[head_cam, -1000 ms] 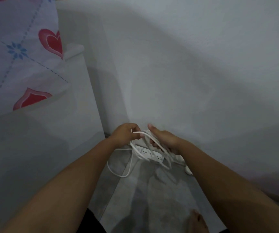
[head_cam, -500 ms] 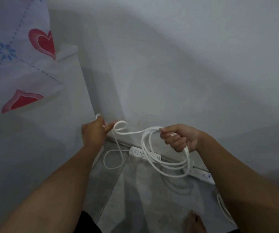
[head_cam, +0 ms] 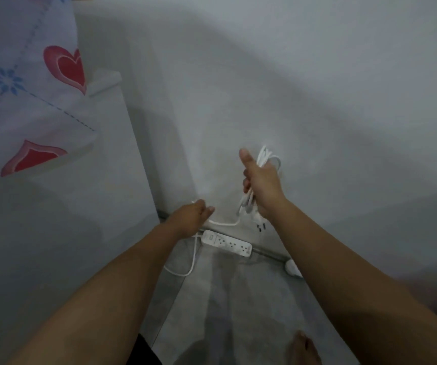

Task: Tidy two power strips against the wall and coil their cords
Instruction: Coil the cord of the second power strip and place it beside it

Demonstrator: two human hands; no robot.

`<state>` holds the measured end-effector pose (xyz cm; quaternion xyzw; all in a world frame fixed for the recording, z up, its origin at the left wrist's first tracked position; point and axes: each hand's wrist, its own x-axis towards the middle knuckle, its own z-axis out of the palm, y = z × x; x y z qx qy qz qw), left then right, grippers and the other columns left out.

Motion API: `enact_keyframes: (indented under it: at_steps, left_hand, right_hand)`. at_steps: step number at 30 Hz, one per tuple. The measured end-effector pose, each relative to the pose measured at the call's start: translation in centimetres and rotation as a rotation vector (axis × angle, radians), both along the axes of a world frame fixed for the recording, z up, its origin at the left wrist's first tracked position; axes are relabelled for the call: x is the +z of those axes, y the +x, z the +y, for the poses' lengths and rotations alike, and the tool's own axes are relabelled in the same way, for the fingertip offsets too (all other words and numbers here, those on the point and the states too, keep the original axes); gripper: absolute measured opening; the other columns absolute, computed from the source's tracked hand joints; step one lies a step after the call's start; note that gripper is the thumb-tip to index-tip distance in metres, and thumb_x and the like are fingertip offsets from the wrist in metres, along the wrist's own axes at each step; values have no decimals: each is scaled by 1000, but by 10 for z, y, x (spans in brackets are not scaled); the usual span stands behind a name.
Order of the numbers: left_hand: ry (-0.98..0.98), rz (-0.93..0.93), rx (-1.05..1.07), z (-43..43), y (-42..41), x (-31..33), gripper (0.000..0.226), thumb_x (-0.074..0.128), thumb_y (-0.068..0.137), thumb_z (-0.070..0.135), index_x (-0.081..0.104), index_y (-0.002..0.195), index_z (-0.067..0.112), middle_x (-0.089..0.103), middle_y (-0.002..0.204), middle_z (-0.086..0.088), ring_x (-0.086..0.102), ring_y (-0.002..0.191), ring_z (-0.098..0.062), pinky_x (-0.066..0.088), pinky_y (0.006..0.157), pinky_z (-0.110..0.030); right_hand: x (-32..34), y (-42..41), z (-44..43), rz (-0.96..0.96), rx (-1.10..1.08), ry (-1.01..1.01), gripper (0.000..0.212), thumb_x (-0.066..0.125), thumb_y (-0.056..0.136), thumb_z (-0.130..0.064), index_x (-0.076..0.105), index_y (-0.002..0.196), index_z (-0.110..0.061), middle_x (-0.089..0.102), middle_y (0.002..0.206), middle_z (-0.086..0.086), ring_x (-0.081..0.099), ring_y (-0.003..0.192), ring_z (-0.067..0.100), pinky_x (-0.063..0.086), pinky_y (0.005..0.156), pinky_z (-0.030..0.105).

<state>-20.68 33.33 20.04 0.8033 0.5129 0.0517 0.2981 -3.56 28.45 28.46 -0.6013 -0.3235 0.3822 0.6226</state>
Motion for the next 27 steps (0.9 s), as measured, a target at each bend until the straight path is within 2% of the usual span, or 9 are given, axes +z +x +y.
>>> enact_keyframes:
  at_steps: [3,6,8,10,12,15,20,23,27]
  left_hand:
    - [-293,-239,-9,-9,15,13,49,27,101,45,56,96,6,73,87,-12,69,82,-24,51,73,-23]
    - [-437,-362,44,-9,20,25,43,30,102,38,56,84,9,74,69,-9,67,61,-15,48,52,-12]
    - [-421,-380,34,-9,23,31,36,31,102,31,56,85,12,75,88,-16,66,73,-18,51,62,-16]
    - [-373,-379,45,-8,24,33,22,34,101,23,53,97,11,70,106,-19,65,90,-25,52,83,-30]
    - [-348,-390,106,-8,25,35,18,41,98,18,49,114,11,67,114,-15,61,97,-22,48,80,-29]
    - [-520,-498,201,-9,31,40,34,47,97,17,44,131,12,61,125,-9,58,112,-17,40,84,-28]
    - [-442,-465,295,-10,41,33,46,56,94,19,36,135,10,53,128,-16,50,118,-21,34,87,-26]
    - [-444,-477,309,-8,39,27,51,66,87,20,41,130,11,55,115,-13,52,104,-18,38,77,-24]
    - [-413,-484,292,-1,33,22,45,68,84,20,50,123,10,54,94,-5,47,74,-7,35,61,-21]
  right_hand:
    - [-24,-10,4,-452,84,-66,57,59,73,-73,34,69,-22,38,56,-5,39,44,7,34,49,26]
    - [-40,-9,5,-628,183,-221,80,33,64,-92,45,95,-19,52,82,-8,53,76,13,41,72,30]
    - [-44,-9,5,-634,249,-285,82,23,65,-94,47,91,-20,51,78,-9,52,77,15,39,75,31]
    - [-47,-9,6,-662,299,-317,86,19,72,-90,58,87,-16,61,77,0,59,75,19,42,75,33]
    - [-51,-6,6,-625,346,-373,94,16,77,-86,63,110,-12,64,97,6,61,89,22,43,75,30]
    - [-57,2,0,-404,416,-488,83,14,78,-85,58,81,-15,57,76,6,49,59,16,37,51,24]
    - [-56,11,-1,-215,570,-598,80,21,79,-85,56,83,-13,60,63,10,52,40,13,40,41,20]
    - [-50,24,-3,-95,683,-737,68,38,77,-82,54,83,-16,54,56,1,48,39,10,38,38,19]
    - [-48,30,-7,-122,809,-863,48,60,81,-63,50,74,-17,48,47,-3,42,38,9,37,41,19]
